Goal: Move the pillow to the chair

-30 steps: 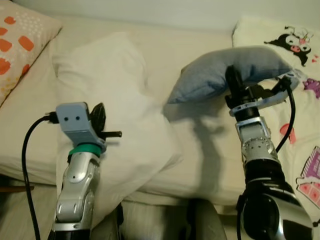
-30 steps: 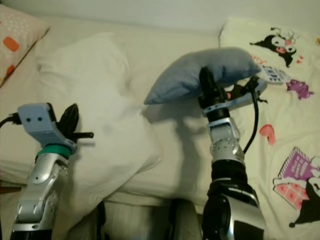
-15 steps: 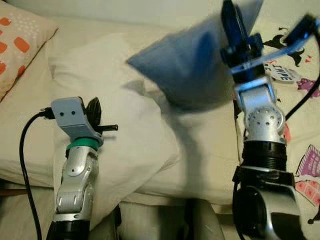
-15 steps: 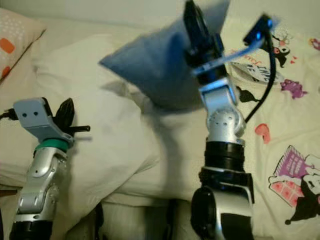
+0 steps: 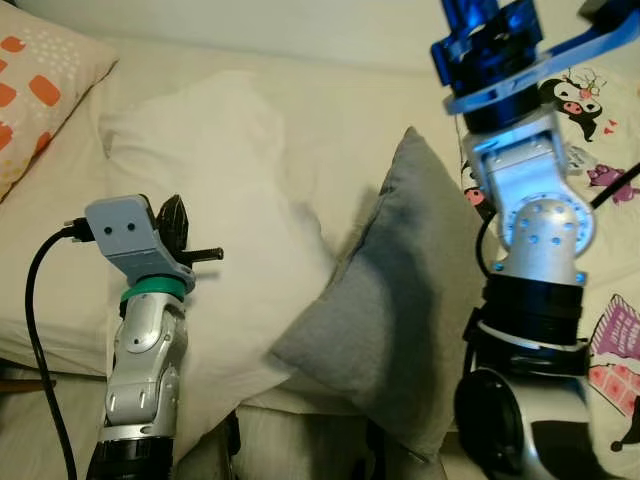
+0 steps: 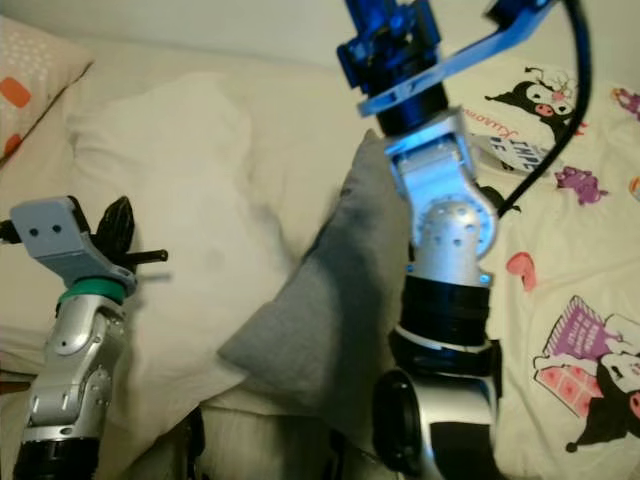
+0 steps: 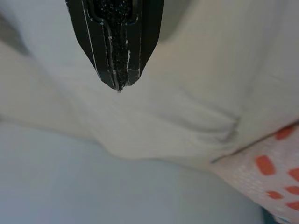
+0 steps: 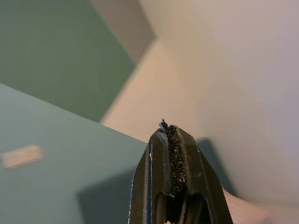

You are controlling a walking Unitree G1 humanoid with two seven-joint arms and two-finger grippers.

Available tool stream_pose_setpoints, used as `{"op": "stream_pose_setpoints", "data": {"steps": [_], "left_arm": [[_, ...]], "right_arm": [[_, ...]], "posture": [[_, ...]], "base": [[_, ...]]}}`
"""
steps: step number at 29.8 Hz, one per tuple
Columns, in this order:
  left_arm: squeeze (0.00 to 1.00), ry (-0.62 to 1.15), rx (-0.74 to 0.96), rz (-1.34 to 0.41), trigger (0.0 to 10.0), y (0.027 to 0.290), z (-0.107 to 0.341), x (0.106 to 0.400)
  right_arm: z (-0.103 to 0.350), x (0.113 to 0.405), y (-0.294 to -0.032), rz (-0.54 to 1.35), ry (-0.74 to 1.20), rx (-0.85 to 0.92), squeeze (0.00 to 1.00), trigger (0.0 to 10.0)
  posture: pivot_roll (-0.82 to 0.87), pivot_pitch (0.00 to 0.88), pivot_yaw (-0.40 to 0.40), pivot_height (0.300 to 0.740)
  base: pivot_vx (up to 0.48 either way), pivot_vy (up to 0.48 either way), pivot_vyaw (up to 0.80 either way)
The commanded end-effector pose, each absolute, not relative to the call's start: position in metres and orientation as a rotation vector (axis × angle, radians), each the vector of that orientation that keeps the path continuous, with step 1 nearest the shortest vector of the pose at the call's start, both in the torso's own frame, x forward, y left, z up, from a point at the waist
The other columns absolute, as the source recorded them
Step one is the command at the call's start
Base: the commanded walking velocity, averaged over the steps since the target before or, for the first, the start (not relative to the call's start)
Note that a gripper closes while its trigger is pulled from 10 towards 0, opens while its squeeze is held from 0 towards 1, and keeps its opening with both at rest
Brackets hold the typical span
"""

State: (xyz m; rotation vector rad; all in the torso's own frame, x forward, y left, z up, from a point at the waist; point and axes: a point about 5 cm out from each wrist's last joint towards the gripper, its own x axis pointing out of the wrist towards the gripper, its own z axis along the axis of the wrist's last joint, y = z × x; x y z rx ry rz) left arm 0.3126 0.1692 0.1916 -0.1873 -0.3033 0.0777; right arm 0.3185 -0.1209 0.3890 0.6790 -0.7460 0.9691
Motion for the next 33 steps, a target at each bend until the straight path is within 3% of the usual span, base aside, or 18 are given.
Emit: {"op": "stream_pose_setpoints", "data": {"steps": [1,2,3,4,5,6,10,14,19,22,25,33], "left_arm": [[0.0,-0.233,-0.232,0.013,10.0,0.163,0.181,0.314],[0.0,-0.233,-0.232,0.013,10.0,0.163,0.181,0.314],[0.0,-0.205,-0.264,-0.036,10.0,0.16,0.178,0.313],[0.0,-0.146,-0.338,-0.151,10.0,0.154,0.174,0.308],[0.0,-0.146,-0.338,-0.151,10.0,0.154,0.174,0.308],[1.0,-0.124,-0.512,-0.309,10.0,0.153,0.174,0.294],[1.0,-0.121,-0.516,-0.503,10.0,0.162,0.176,0.272],[1.0,-0.058,-0.527,-0.574,10.0,0.184,0.172,0.251],[1.0,0.031,-0.558,-0.655,10.0,0.19,0.166,0.233],[1.0,0.29,-0.524,-0.738,10.0,0.187,0.138,0.208],[1.0,0.393,-0.373,-0.673,10.0,0.185,0.114,0.209],[1.0,0.488,-0.329,-0.783,10.0,0.152,0.089,0.218]], "right_arm": [[0.366,0.335,-0.134,0.814,-0.621,0.597,0.0,8.5],[0.366,0.335,-0.134,0.814,-0.621,0.597,0.0,8.5],[0.348,0.347,-0.141,0.715,-0.532,0.529,0.0,10.0],[0.316,0.359,-0.151,0.614,-0.384,0.45,0.0,10.0],[0.316,0.359,-0.151,0.614,-0.384,0.45,0.0,10.0],[0.276,0.368,-0.168,0.504,-0.236,0.334,0.0,10.0],[0.229,0.367,-0.194,0.424,-0.087,0.268,0.0,10.0],[0.186,0.358,-0.225,0.352,0.039,0.274,0.0,10.0],[0.161,0.351,-0.247,0.284,0.123,0.232,0.0,10.0],[0.148,0.348,-0.273,0.168,0.155,0.202,0.0,10.0],[0.153,0.35,-0.274,0.158,0.121,0.234,0.0,10.0],[0.157,0.359,-0.259,0.189,0.074,0.255,0.0,10.0]], "posture": [[0.05,0.086,0.019,0.596],[0.05,0.086,0.019,0.596],[0.05,0.089,0.02,0.596],[0.05,0.091,0.021,0.596],[0.05,0.091,0.021,0.596],[0.05,0.091,0.021,0.596],[0.05,0.1,0.015,0.596],[0.06,0.112,0.012,0.596],[0.06,0.126,0.007,0.596],[0.06,0.131,0.005,0.596],[0.06,0.134,0.005,0.596],[0.05,0.135,0.013,0.596]], "base": [[0.0,0.0,0.0],[0.0,0.0,0.0],[0.0,0.0,0.0],[0.0,0.0,0.0],[0.0,0.0,0.0],[0.0,0.0,0.0],[0.0,0.0,0.0],[0.0,0.0,0.0],[0.0,0.0,0.0],[0.0,0.0,0.0],[0.0,0.0,0.0],[0.0,0.0,0.0]]}}
